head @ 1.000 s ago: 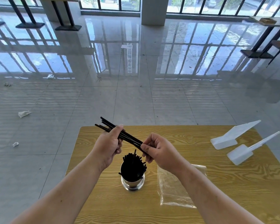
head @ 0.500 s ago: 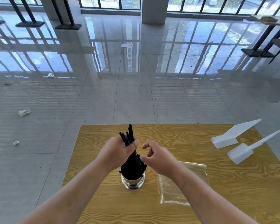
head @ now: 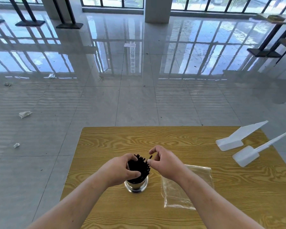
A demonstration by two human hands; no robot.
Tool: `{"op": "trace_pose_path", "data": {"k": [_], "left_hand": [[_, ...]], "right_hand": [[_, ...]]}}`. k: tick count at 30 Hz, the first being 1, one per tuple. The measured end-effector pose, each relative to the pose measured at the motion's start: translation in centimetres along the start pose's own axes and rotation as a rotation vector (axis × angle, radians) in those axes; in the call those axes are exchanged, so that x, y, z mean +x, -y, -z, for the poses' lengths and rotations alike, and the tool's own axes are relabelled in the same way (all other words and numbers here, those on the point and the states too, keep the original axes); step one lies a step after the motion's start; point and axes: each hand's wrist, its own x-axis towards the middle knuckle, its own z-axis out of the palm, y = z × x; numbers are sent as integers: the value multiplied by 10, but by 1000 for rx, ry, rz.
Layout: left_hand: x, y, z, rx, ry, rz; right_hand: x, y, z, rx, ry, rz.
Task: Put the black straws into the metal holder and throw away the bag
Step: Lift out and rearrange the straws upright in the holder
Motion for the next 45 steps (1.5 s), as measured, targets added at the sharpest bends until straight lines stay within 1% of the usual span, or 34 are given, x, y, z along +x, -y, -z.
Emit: {"op": "trace_pose_path", "data": {"k": [4, 9, 12, 15, 20, 26, 31, 45], "left_hand": [[3, 5, -1, 20, -38, 14], [6, 5, -4, 29, -35, 6], [5, 6, -6, 3, -21, 3], [4, 6, -7, -10, -21, 8], [4, 4, -8, -35, -25, 6], [3, 4, -9, -49, -21, 4], [5, 8, -8, -56, -16, 28], [9, 10, -8, -105, -17, 46]], "right_hand": [[-1, -3, -5, -52, 69, -99], [-6, -5, -17, -130, 124, -175], [-9, -3, -25, -174, 125, -159], [-8, -1, -29, -159, 126, -136], [-12, 0, -36, -159, 139, -146], [-12, 2, -38, -230, 70, -56], [-8, 14, -24, -291, 23, -4], [-6, 43, 6, -334, 7, 147]]}}
